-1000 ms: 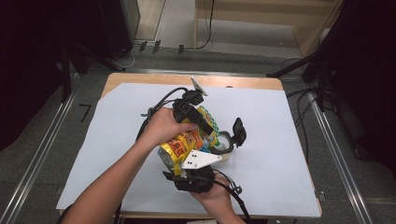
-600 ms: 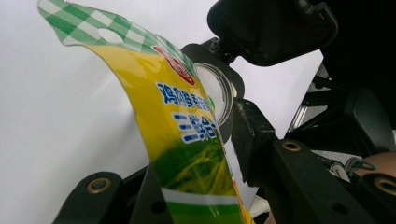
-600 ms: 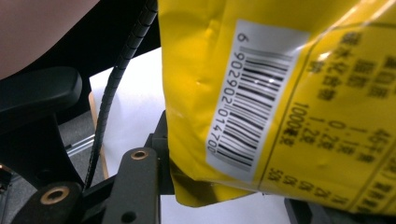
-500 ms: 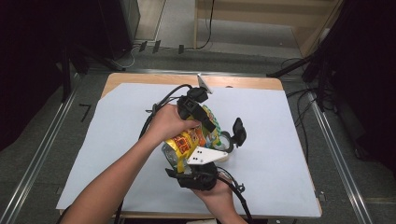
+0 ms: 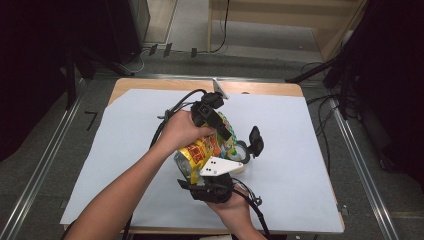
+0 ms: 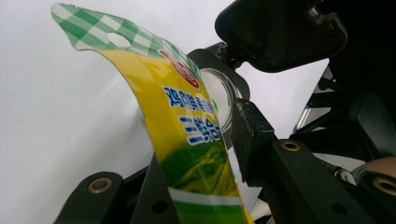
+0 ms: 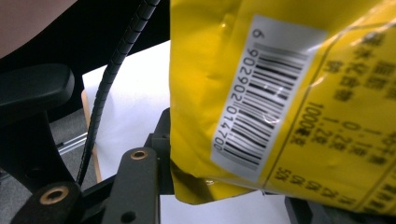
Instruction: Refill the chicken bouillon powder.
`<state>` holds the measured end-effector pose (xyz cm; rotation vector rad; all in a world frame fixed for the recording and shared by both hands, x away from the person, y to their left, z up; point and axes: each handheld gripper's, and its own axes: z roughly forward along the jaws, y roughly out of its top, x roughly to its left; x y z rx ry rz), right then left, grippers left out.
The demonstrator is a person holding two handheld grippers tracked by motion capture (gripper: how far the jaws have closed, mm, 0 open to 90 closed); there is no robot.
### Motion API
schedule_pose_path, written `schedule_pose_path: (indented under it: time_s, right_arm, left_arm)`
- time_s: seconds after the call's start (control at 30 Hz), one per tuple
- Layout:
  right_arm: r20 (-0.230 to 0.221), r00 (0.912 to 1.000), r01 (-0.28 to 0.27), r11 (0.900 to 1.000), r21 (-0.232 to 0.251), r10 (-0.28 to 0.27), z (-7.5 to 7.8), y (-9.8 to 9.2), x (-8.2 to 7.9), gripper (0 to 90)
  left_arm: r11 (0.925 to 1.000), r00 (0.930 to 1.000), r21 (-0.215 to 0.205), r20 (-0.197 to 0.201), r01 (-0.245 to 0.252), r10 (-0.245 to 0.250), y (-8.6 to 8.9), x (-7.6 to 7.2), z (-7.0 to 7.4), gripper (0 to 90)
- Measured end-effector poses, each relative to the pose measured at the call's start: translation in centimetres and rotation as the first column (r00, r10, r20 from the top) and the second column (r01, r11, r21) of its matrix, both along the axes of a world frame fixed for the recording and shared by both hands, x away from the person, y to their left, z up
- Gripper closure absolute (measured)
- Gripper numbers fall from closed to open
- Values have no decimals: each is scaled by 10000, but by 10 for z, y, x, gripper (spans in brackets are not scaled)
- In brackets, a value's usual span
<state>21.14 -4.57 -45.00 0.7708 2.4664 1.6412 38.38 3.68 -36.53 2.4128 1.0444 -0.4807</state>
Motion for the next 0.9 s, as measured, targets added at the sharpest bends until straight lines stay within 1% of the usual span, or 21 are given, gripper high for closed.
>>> schedule_pose_path:
  time_s: [0.1, 0.27, 0.3, 0.4, 0.5, 0.53, 0.67, 0.73, 0.83, 0.9]
  right_arm:
    - [-2, 10000, -39, 10000, 29, 39, 0, 1, 0, 603]
    - [26, 9999, -138, 9999, 24, 138, 0, 3, 2, 605]
    - [60, 9998, -201, 9998, -6, 201, 0, 4, 3, 606]
    - [26, 9995, -309, 9995, 63, 309, 2, 5, 3, 605]
    - [103, 9993, -349, 9993, 105, 348, 4, 5, 3, 605]
    - [24, 9992, -396, 9991, 149, 396, 5, 5, 3, 605]
    - [1, 9993, -378, 9991, 174, 378, 6, 4, 2, 603]
    - [-132, 9992, -371, 9992, 171, 374, 9, 4, 0, 600]
    - [0, 9994, -336, 9994, 61, 336, 10, 3, 0, 600]
    - [69, 9995, -306, 9995, -3, 306, 9, 3, 1, 601]
  left_arm:
    - [10000, 10000, 58, 39, 10, -10, 1, 0, 1, 763]
    - [9999, 9996, 103, 270, -125, 122, 4, -2, 3, 764]
    - [9999, 9997, 83, 240, -112, 110, 5, -2, 3, 767]
    - [9996, 9994, 8, 182, -292, 292, 9, -2, 4, 767]
    - [9993, 9992, 65, 157, -358, 357, 10, -2, 6, 769]
    - [9994, 9993, 54, 120, -352, 352, 10, -2, 7, 770]
    - [9994, 9993, 5, -136, -341, 341, 11, 0, 4, 770]
    - [9994, 9993, 11, -183, -336, 336, 11, 1, 3, 770]
    - [9993, 9993, -188, -204, -327, 323, 12, 1, 4, 770]
    - [9993, 9992, -183, -234, -324, 320, 11, 2, 4, 771]
